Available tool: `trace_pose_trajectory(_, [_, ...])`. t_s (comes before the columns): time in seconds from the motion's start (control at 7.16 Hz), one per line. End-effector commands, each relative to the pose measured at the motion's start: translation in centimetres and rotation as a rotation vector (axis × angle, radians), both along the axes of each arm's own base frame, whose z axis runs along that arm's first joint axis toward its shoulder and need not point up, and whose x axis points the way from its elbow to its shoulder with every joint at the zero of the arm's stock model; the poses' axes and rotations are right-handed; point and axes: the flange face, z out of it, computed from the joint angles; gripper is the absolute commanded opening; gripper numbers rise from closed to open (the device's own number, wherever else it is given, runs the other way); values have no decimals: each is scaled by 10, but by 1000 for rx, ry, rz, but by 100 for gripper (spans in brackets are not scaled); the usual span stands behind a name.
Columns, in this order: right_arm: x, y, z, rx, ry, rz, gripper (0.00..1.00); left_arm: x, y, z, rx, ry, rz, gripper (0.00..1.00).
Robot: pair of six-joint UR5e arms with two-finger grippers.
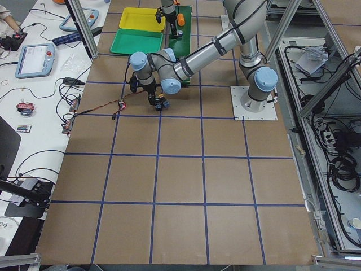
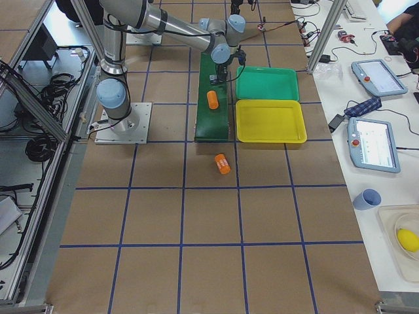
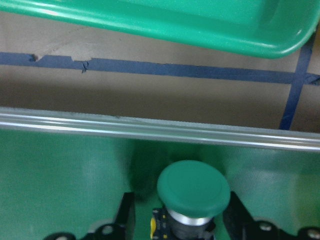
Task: Sort buttons by color to trays
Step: 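Grasp the green switch with right gripper while left gripper grasps another switch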
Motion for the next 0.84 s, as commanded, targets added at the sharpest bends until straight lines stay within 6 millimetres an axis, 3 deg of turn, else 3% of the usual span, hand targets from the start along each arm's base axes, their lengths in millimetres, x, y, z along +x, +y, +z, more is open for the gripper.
trace_pose_trajectory(0.0, [-2, 1, 4, 1, 11, 0, 0, 2, -2, -18, 12, 4, -4, 100])
trace_pose_trajectory(0.28, [-5, -10, 26, -52, 10, -4, 0, 8, -3, -32, 37, -38, -15, 100])
trace_pose_trajectory(0.42, [-7, -23, 52, -113, 9, -1, 0, 8, -2, -34, 34, -43, -7, 100])
trace_pose_trajectory(0.7, [-6, -63, 76, -220, 23, 2, 0, 7, -2, -35, 38, -44, 16, 100])
